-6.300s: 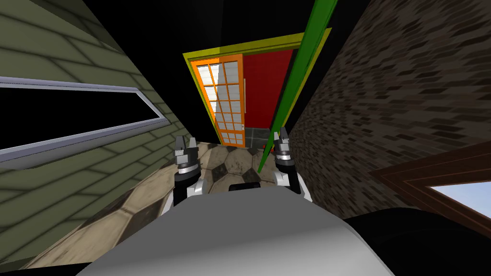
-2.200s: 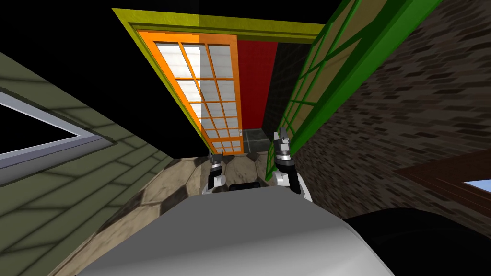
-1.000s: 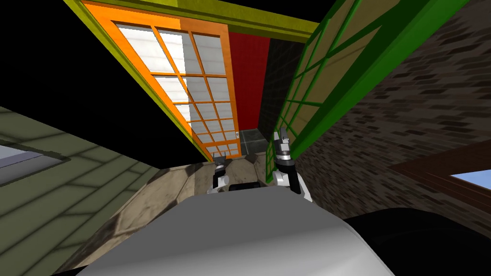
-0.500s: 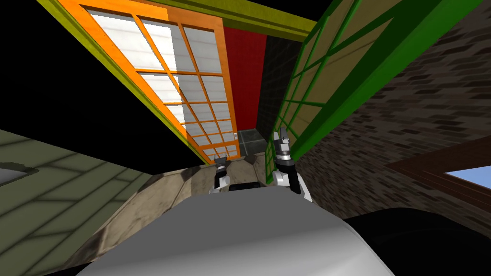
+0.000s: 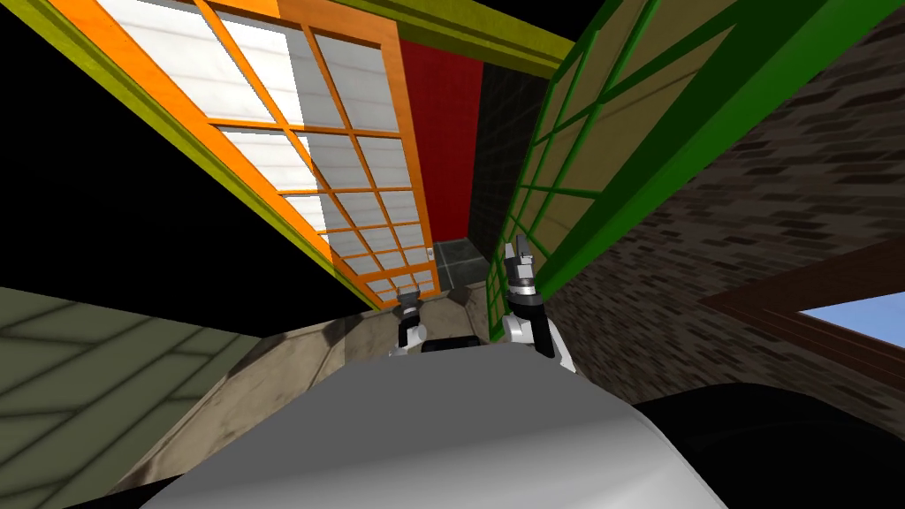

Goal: Pull the door open

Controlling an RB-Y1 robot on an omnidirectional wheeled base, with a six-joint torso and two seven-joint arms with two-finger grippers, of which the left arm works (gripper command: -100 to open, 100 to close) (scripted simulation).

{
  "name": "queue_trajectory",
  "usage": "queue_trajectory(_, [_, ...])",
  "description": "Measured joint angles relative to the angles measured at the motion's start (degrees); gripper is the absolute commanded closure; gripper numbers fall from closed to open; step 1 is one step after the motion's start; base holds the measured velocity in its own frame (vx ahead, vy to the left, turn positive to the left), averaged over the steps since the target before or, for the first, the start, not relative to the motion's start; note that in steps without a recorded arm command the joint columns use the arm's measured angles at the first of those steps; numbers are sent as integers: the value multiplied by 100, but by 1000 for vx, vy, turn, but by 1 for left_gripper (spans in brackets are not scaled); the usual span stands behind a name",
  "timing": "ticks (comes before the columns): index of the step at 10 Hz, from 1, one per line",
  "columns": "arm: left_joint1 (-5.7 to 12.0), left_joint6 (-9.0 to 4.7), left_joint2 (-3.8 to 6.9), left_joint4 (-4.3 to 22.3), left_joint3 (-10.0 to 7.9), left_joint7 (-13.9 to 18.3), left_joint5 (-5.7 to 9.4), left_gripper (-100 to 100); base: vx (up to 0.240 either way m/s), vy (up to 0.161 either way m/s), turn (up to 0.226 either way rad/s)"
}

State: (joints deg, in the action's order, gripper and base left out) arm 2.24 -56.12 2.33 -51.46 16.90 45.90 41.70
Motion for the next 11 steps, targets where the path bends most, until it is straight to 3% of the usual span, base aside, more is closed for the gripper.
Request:
queue_trajectory(6, [314,-184,-175,794,198,531,521,-100,141,27,-111])
queue_trajectory(11, [538,-329,-297,1357,320,905,831,-100,159,1,-87])
